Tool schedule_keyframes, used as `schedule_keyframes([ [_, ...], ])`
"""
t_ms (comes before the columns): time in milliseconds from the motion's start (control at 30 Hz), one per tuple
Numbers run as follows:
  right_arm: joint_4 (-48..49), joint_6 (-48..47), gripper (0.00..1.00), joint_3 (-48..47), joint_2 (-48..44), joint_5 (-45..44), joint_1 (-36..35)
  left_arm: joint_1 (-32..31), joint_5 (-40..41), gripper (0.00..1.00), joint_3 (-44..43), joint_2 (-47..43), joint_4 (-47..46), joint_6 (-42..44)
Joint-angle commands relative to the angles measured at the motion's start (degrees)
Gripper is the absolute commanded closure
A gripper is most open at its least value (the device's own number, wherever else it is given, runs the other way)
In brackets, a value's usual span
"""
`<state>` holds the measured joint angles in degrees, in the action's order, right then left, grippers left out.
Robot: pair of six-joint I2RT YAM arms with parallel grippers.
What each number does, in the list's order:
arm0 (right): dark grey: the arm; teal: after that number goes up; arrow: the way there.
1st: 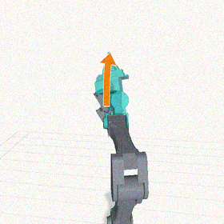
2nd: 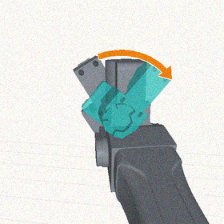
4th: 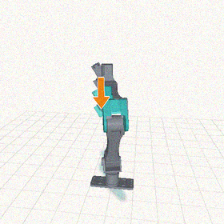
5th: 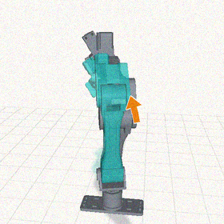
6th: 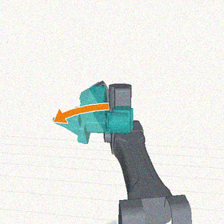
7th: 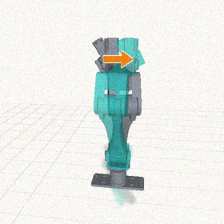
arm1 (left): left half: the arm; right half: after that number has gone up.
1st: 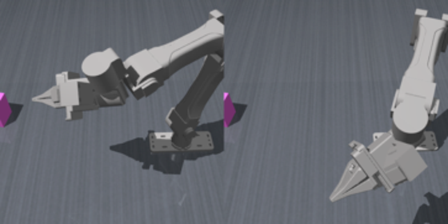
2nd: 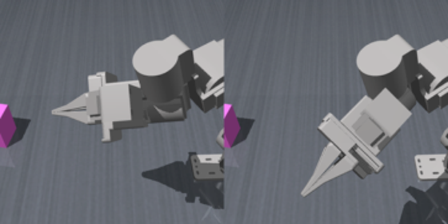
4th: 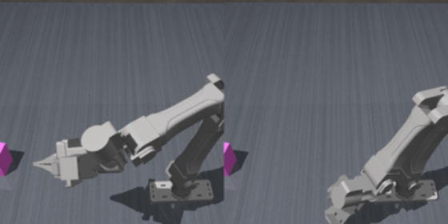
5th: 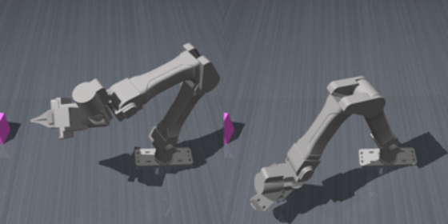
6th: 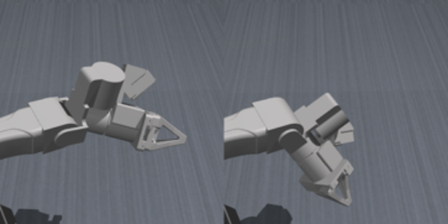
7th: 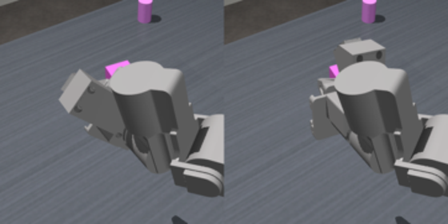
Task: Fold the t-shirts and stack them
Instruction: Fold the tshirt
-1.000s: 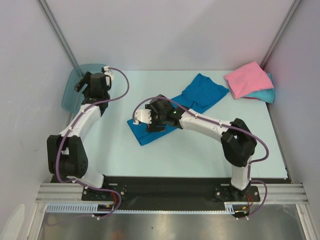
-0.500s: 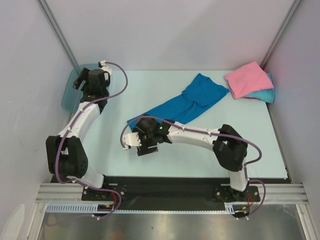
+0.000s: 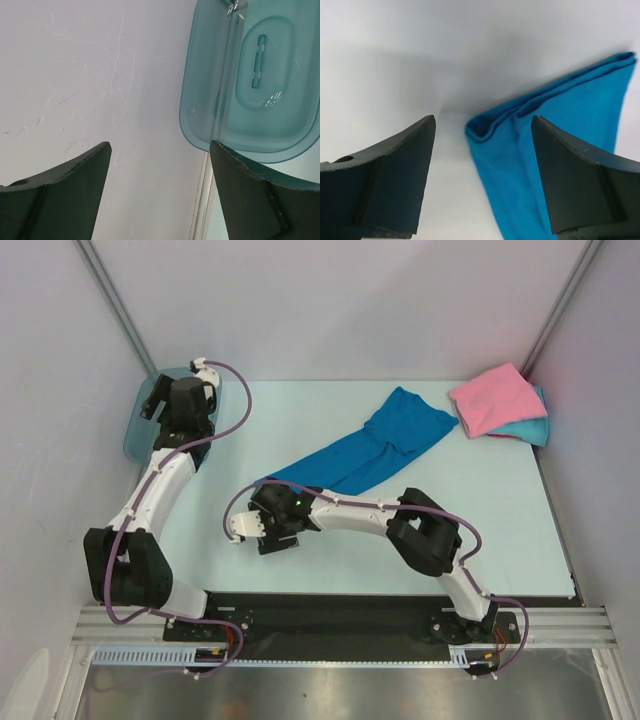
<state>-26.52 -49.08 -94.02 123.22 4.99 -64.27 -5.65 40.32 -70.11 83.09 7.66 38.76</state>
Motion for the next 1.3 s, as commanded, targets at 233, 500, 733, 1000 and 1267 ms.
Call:
schedule_keyframes([
  [233,3.15,-1.11,0.18,-6.53,4.83,-1.04,1.60,-0.33,1.52,0.14,-1.61,-2.93,-0.63,-0.36],
  [500,1.04,-1.46,0.18,-3.02,1.94,-0.16,3.88,-0.24,1.79,0.14,-1.26,-2.50,-1.95,1.14],
  [733,-1.86,-1.72,0.19,-0.73,-0.08,0.54,5.12,-0.24,1.87,0.14,-3.98,-0.56,-2.04,0.96],
  [1000,-2.13,-2.51,0.24,0.68,0.09,1.07,5.65,-0.24,1.70,0.14,-5.74,1.02,-2.04,0.96],
  [1267,-1.95,-2.51,0.36,-2.84,2.46,1.16,6.61,-0.24,1.43,0.14,-5.83,1.99,-2.12,0.79],
])
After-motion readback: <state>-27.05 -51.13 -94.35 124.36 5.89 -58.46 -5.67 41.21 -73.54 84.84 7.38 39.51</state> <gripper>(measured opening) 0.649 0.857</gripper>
